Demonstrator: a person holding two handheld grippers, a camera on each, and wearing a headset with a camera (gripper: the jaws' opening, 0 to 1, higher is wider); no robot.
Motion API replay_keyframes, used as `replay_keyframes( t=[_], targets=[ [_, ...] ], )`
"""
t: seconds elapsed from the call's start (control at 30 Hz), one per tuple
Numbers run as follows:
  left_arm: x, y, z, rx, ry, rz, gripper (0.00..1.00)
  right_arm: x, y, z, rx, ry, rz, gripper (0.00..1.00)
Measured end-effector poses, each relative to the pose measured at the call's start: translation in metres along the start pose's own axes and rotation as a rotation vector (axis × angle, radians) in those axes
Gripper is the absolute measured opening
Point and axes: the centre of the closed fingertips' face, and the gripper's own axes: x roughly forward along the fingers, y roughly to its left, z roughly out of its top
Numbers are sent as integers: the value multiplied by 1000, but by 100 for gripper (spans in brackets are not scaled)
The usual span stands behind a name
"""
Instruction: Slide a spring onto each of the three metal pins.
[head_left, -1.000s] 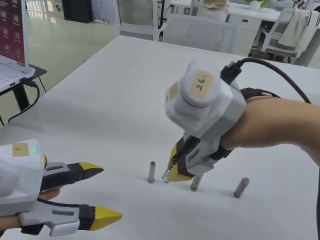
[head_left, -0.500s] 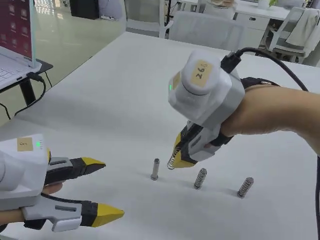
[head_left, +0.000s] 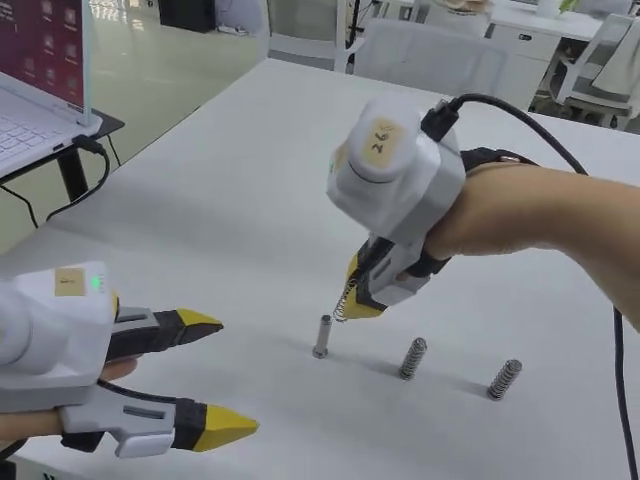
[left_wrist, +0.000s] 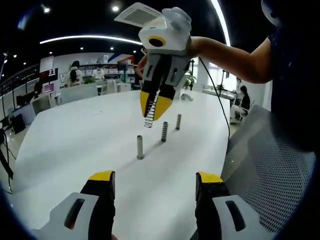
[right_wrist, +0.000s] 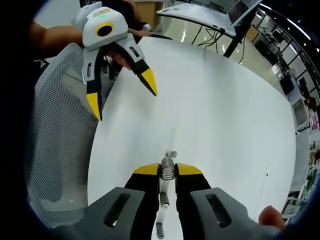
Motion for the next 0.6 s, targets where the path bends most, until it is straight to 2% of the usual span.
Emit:
replay_keyframes(
  t=[0.27,0.6],
  targets=[
    [4,-2,-1,6,9,-15,61,10,-8,2,5,8,5,9],
    [5,-2,-3,2,10,-24,60,18,-9,1,7,25,21,9]
  ],
)
